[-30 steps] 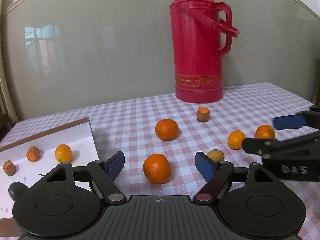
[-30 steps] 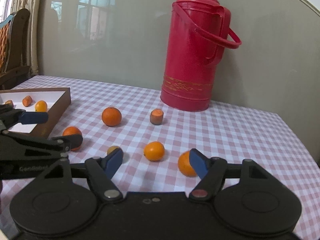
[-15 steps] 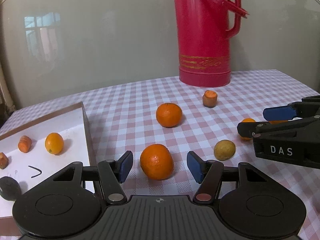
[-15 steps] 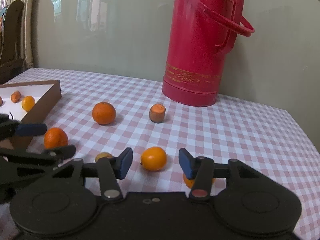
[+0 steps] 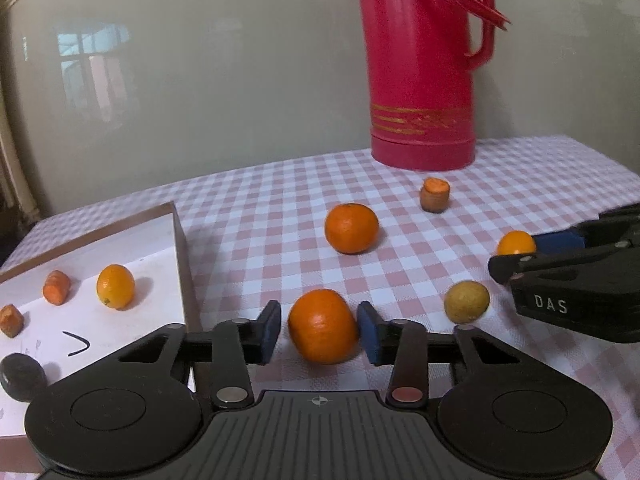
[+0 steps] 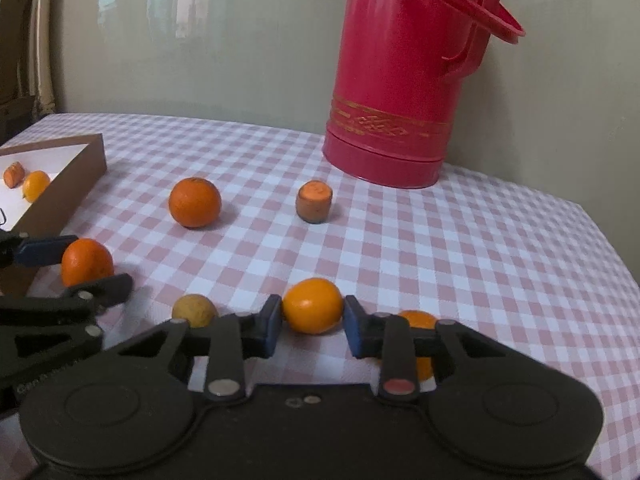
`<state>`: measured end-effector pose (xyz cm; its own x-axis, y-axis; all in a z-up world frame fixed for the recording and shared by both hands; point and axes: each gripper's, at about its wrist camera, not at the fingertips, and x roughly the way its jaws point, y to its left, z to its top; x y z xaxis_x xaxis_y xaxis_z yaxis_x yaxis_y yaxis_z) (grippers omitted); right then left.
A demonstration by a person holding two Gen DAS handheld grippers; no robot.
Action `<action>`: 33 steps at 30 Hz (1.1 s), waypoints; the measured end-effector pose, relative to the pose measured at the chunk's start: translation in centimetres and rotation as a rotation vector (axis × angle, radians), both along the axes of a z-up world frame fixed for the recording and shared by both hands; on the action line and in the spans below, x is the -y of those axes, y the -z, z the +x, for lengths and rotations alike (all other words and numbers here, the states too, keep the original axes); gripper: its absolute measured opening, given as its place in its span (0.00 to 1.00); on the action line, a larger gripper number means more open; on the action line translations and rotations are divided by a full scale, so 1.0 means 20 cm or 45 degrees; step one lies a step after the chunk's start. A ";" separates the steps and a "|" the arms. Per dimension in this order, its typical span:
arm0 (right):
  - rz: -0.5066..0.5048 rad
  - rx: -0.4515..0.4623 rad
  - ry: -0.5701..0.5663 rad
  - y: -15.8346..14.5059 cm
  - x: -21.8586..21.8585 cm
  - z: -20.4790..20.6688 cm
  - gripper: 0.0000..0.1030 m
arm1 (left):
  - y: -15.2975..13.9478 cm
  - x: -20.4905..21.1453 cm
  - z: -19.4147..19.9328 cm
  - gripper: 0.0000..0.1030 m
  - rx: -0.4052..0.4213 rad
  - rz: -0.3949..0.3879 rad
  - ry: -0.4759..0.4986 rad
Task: Organize fruits
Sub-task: 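Grasp the large orange with the left tool while the right tool grasps a small orange, then carry both held oranges over the white tray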
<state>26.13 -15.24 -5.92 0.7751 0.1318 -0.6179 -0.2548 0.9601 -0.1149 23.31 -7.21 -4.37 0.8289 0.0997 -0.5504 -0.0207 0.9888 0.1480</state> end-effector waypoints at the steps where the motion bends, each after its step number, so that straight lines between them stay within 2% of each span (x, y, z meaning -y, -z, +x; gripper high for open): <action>1: 0.011 0.002 0.003 0.00 0.00 0.00 0.23 | 0.00 -0.01 0.00 0.36 0.003 -0.006 -0.007; 13: 0.011 0.079 0.014 -0.08 0.02 -0.07 0.23 | -0.05 0.00 -0.06 0.35 0.048 -0.035 0.032; 23: 0.089 0.198 0.007 -0.28 0.08 -0.28 0.24 | -0.21 -0.14 -0.28 0.35 0.154 -0.037 0.026; 27: 0.101 0.205 -0.014 -0.29 0.06 -0.36 0.24 | -0.22 -0.23 -0.37 0.35 0.160 -0.049 -0.011; 33: 0.125 0.191 -0.125 -0.29 -0.02 -0.55 0.24 | -0.24 -0.35 -0.55 0.35 0.186 -0.049 -0.066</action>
<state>15.08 -14.84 -0.03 0.8380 0.2652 -0.4769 -0.3349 0.9399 -0.0659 12.40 -0.22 0.38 0.8947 0.1255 -0.4287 -0.0902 0.9907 0.1020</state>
